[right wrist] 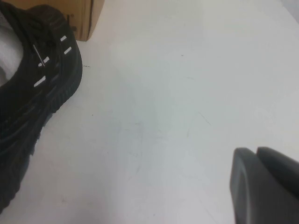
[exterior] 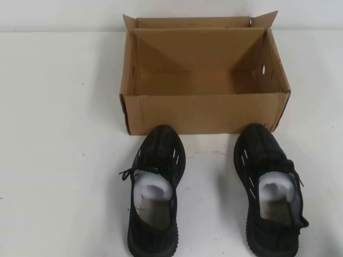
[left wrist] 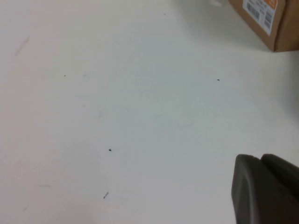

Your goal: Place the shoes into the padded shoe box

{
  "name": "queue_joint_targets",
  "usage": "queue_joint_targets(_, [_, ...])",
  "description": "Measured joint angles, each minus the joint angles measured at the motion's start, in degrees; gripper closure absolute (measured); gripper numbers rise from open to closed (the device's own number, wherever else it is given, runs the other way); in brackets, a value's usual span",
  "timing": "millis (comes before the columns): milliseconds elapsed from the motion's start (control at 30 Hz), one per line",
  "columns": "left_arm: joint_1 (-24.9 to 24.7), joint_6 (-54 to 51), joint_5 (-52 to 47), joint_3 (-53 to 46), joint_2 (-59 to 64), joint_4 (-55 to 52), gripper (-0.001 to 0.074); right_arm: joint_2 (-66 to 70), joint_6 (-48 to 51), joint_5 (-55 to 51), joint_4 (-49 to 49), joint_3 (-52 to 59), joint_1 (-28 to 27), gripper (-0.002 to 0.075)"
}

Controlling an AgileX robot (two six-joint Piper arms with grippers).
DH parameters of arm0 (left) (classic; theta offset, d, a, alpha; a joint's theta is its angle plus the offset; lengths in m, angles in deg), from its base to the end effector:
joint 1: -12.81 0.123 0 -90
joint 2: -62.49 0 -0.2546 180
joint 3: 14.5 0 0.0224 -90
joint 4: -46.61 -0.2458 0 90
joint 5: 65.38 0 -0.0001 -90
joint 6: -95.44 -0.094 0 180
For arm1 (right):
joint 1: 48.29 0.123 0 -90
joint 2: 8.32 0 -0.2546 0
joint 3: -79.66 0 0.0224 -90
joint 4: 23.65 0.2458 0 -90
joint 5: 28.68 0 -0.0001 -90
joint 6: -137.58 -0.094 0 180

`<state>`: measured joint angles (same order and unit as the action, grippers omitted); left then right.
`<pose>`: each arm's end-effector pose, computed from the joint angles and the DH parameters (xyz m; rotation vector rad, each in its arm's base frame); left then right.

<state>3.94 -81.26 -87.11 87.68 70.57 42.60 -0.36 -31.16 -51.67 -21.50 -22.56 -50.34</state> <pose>0.0805 -0.0101 0.1702 0.1344 1.8734 -0.0770 0.0803 -0.0015 0.1686 -0.1297 1.8948 -0.1206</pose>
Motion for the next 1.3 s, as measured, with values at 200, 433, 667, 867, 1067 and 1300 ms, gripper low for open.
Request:
queue_joint_targets(200, [0.0, 0.0, 0.0, 0.0, 0.0, 0.0, 0.0739, 0.0, 0.0, 0.0, 0.0, 0.0, 0.0, 0.0735])
queue_joint_targets(433, [0.0, 0.0, 0.0, 0.0, 0.0, 0.0, 0.0739, 0.0, 0.0, 0.0, 0.0, 0.0, 0.0, 0.0735])
queue_joint_targets(667, [0.0, 0.0, 0.0, 0.0, 0.0, 0.0, 0.0739, 0.0, 0.0, 0.0, 0.0, 0.0, 0.0, 0.0735])
queue_joint_targets(867, [0.0, 0.0, 0.0, 0.0, 0.0, 0.0, 0.0739, 0.0, 0.1, 0.0, -0.2, 0.0, 0.0, 0.0735])
queue_joint_targets(1067, [0.0, 0.0, 0.0, 0.0, 0.0, 0.0, 0.0739, 0.0, 0.5, 0.0, -1.1, 0.0, 0.0, 0.0735])
queue_joint_targets(1300, [0.0, 0.0, 0.0, 0.0, 0.0, 0.0, 0.0739, 0.0, 0.6, 0.8, 0.5, 0.0, 0.0, 0.0735])
